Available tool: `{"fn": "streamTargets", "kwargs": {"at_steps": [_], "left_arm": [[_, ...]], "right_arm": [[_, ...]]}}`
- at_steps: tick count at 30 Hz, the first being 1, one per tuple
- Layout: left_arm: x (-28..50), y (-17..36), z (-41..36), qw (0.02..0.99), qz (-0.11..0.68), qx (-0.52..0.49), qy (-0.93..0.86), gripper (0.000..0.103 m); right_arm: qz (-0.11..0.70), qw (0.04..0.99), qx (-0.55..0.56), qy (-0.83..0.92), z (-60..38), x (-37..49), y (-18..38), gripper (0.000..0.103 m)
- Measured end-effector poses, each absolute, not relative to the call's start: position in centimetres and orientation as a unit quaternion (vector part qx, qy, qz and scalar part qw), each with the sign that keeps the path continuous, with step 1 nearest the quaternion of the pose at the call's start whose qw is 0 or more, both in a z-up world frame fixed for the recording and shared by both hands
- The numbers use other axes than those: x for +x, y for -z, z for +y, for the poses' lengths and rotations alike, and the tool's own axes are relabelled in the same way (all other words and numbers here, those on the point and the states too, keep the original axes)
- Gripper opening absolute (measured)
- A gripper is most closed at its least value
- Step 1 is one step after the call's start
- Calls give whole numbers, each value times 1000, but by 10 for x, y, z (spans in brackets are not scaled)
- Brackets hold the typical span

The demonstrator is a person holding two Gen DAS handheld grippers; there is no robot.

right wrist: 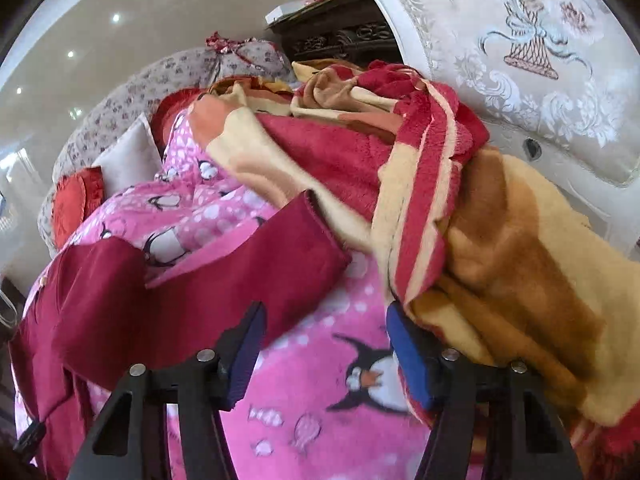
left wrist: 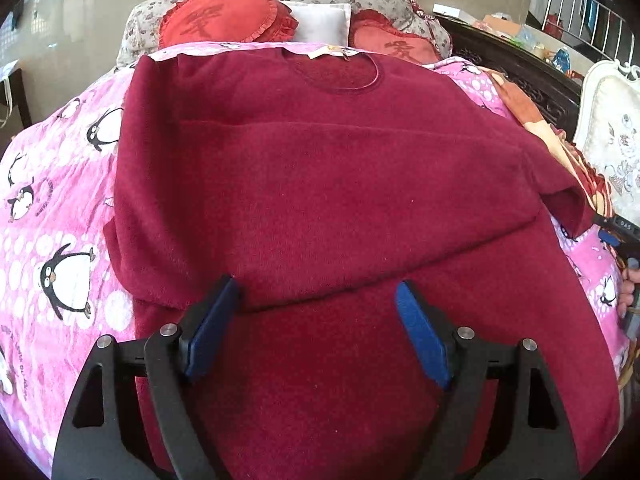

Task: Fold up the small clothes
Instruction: 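Grasp the sleeve with the right tool and fold it across the body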

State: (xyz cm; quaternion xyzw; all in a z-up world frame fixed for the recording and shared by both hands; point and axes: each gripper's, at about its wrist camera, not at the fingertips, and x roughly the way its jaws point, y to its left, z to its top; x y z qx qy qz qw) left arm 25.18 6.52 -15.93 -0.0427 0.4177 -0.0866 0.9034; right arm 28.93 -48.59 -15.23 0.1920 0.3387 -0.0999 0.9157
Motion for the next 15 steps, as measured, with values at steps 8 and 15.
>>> {"fn": "streamTargets", "kwargs": {"at_steps": [8, 15], "left_arm": [[251, 160, 63, 903, 419, -40, 85, 83], [252, 161, 64, 903, 418, -41, 85, 83]], "right_arm": [[333, 919, 207, 38, -492, 318, 151, 34], [325, 920, 216, 48, -486, 310, 131, 6]]}}
